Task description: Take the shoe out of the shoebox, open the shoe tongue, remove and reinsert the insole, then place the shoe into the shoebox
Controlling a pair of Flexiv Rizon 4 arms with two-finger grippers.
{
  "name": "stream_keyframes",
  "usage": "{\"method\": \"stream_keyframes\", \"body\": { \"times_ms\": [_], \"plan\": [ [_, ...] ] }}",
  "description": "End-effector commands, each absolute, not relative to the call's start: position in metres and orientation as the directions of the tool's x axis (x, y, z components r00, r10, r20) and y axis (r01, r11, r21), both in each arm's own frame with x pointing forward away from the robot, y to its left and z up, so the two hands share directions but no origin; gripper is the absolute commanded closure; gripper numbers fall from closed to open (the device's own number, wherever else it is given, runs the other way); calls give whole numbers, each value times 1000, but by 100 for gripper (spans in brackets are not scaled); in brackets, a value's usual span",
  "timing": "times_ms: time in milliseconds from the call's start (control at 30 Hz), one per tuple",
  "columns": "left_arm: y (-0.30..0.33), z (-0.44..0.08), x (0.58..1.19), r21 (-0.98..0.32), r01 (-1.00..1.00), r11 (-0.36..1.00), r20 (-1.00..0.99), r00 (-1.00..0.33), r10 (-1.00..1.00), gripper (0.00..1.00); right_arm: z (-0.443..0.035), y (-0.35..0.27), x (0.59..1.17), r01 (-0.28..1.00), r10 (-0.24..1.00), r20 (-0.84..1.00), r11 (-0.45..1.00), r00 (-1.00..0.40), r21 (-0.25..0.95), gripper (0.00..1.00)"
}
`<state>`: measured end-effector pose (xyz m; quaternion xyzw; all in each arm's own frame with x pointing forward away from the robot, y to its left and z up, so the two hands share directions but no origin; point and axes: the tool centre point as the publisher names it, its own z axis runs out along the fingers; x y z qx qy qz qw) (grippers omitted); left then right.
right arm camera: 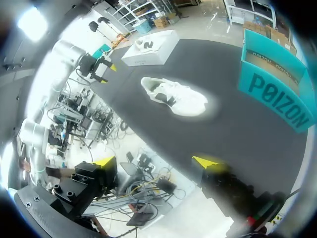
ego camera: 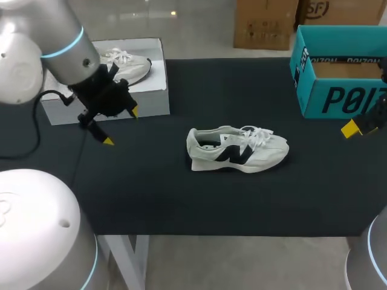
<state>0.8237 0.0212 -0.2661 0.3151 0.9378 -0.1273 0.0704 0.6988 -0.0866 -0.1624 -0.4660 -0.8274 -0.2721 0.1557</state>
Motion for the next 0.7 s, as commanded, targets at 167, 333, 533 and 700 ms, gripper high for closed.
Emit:
{"method": "stream_keyframes", "body": {
  "times_ms": [167,333,533,700],
  "plan": [
    [23,-268,820,-192,610,769,-250,-788,563,0,-163,-87,699,857,688,511,417,-516,303,0],
    [23,-268,820,-192,610,769,-250,-788,563,0,-163,-87,699,857,688,511,417,-516,303,0],
    [11,-277,808,-299,570,766,-287,-819,497,0,-163,-87,699,857,688,511,417,-516,303,0],
    [1,-279,789,-394,527,753,-332,-846,418,0,-163,-87,699,857,688,511,417,-516,303,0]
  ]
}}
